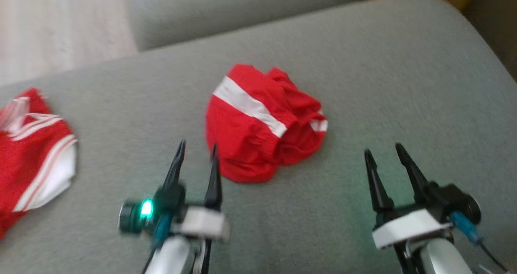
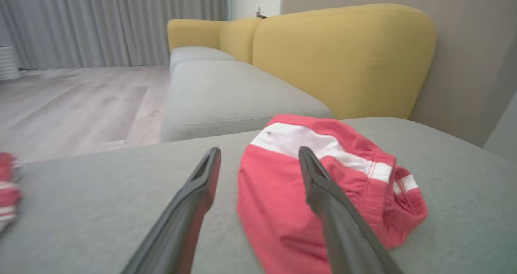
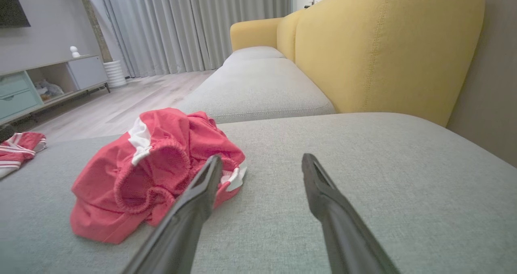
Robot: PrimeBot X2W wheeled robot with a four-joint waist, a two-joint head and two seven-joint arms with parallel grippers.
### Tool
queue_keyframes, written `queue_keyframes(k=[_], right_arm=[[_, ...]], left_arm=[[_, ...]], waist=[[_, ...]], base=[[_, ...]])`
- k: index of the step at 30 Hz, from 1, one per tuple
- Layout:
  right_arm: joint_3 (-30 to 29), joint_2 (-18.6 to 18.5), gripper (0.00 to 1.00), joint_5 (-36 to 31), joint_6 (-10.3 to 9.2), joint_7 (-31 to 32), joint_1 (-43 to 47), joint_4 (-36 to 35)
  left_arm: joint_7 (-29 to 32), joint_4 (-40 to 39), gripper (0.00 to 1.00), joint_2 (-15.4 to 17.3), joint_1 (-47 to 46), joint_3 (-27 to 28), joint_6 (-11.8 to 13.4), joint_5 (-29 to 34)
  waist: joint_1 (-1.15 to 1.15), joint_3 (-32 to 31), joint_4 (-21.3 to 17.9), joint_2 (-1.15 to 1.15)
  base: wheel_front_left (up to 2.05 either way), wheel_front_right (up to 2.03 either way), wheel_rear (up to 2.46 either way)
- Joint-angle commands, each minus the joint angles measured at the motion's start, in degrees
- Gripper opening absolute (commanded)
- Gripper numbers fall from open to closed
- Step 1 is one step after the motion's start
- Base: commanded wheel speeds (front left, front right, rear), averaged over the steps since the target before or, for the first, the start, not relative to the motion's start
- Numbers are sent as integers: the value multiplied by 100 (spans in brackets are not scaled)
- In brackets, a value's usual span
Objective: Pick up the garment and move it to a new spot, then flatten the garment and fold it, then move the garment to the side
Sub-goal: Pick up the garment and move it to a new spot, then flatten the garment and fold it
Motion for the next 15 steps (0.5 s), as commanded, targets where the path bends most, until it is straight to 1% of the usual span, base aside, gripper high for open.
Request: queue_keyframes(k=[1,3,7,8,11,13,15], right_arm=[[59,-4,100,-49,-4,-22,22,-158],[-8,-4,100,-53,-4,-22,140,-140],[-91,-4,100,-76,-4,-22,334,-82],[-91,-4,100,-76,-4,-22,334,-82],[-137,-4,100,-94,-4,-22,505,-112],[-98,-4,100,-16,-4,-22,607,-186],[-78,-4,100,18,-4,-22,681,-253]], left_arm=[[-44,-549,100,68,259,387,52,153],[-45,-948,100,68,651,601,75,252],[-45,-1653,100,68,1370,952,162,387],[-45,-1653,100,68,1370,952,162,387],[-45,-2002,100,68,1830,1122,271,442],[-45,-2073,100,68,2079,1161,294,555],[-45,-2104,100,68,2264,1253,374,424]], waist=[[1,-460,483,0],[1,-602,635,0],[1,-807,810,0],[1,-807,810,0],[1,-932,890,0],[1,-986,932,0],[1,-1013,960,0]], base=[[0,0,0],[0,0,0],[0,0,0],[0,0,0],[0,0,0],[0,0,0],[0,0,0]])
